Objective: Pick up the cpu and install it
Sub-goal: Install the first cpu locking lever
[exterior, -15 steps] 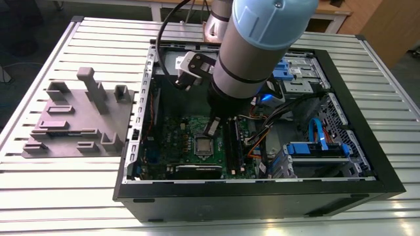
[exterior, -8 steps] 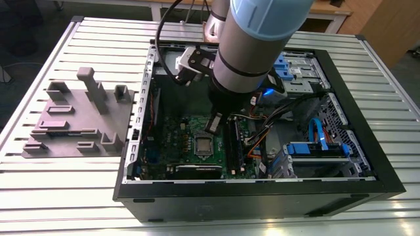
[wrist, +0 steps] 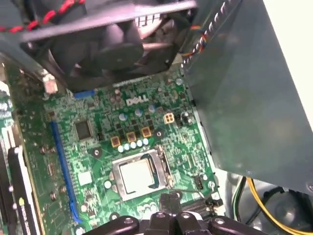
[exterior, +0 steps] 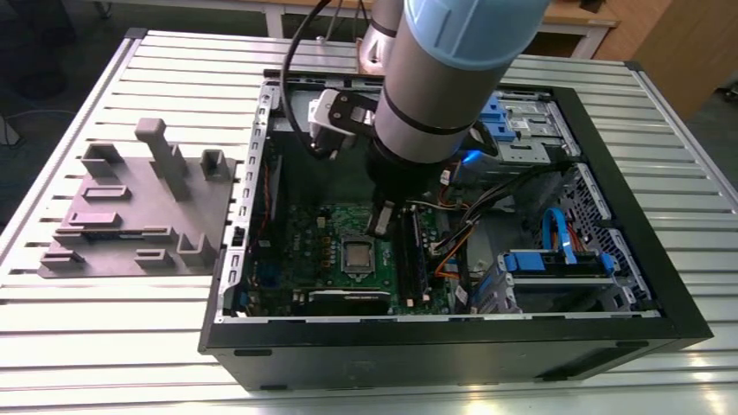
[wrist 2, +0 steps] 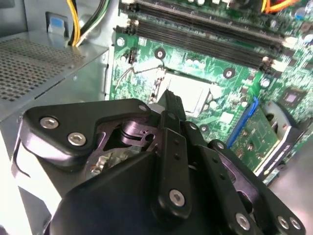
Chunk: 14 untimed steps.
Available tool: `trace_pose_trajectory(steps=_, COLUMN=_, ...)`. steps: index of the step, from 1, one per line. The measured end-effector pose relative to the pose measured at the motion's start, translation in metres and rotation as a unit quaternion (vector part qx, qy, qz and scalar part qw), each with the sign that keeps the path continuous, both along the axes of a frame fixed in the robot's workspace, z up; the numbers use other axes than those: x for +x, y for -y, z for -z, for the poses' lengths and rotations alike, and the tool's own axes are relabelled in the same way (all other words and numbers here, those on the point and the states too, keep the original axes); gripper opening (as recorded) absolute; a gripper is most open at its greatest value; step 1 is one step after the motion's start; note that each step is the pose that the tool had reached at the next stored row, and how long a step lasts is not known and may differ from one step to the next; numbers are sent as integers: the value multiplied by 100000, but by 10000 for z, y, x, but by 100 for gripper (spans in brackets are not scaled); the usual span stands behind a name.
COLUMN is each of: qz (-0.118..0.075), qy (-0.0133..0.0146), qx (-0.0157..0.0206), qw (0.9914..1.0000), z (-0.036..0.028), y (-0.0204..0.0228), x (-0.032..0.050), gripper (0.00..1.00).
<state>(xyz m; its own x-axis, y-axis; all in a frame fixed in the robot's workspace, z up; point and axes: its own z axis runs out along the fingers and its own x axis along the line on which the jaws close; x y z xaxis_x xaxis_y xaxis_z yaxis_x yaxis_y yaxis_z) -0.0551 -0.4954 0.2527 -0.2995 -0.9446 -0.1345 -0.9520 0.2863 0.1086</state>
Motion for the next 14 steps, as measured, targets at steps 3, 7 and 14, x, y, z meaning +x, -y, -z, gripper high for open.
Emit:
trace_pose_trajectory(steps=3, qz=3, qy=240, qx=-298, qw=99999, z=13, y=-88, x=16, gripper=11)
trace_pose_trajectory(steps=7, qz=-2, qy=256, qx=-337, qw=99999, z=21, y=-202, x=51, gripper=11)
trace_pose_trajectory(steps=14, qz=9, qy=261, qx=-350, qw=99999, z=25, y=-306, x=118, gripper=11)
